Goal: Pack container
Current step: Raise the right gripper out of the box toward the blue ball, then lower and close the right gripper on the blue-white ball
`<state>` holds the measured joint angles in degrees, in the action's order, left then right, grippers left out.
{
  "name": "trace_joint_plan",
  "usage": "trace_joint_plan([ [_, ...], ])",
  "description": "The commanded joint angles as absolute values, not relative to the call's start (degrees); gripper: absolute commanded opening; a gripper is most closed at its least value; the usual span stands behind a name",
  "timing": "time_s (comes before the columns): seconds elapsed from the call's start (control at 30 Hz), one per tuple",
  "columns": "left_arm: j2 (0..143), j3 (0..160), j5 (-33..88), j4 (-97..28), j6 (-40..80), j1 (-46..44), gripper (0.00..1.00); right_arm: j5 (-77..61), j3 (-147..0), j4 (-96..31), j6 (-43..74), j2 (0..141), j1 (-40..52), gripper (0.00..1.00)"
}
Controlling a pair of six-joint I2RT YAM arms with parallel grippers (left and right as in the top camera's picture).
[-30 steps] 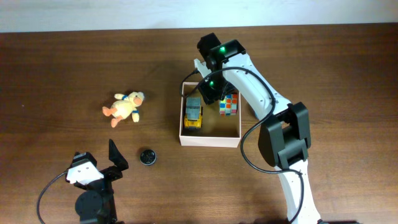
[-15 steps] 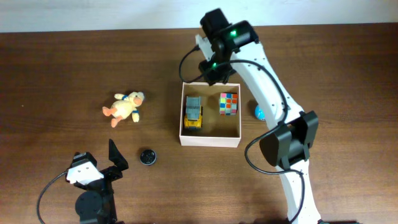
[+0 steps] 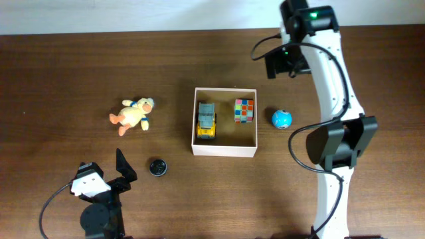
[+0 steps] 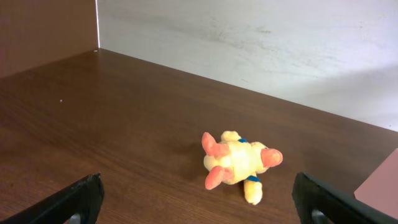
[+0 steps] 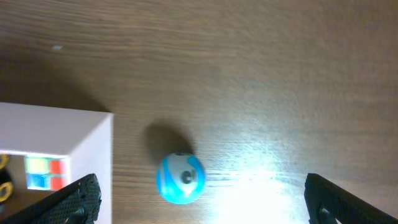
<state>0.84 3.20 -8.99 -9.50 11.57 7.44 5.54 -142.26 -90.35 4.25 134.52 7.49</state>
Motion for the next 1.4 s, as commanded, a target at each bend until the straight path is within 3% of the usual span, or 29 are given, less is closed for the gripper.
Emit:
trace_joint_plan([
  [0.0,0.3,2.8,-8.6,-9.3,10.6,7.2,0.99,4.1,-137.4,-89.7,4.9,133.2,7.9,1.00],
  [0.43,0.3,2.8,-8.6,-9.3,10.6,7.2,0.99,1.5,-120.0,-82.6,8.0,133.2,7.2,0.99],
  [0.63,0.3,2.8,-8.6,-9.3,10.6,7.2,0.99,-0.5,-115.7,-81.3,7.7,133.2,7.2,0.93],
  [0.97,0.3,2.8,-8.6,-9.3,10.6,7.2,0.99,-2.6,-114.5,-81.4,7.7,133.2,7.1,0.84],
  [1.37,0.3,2.8,-8.6,-9.3,10.6,7.2,0.99,-2.6,-114.5,-82.3,7.9,133.2,7.1,0.83],
])
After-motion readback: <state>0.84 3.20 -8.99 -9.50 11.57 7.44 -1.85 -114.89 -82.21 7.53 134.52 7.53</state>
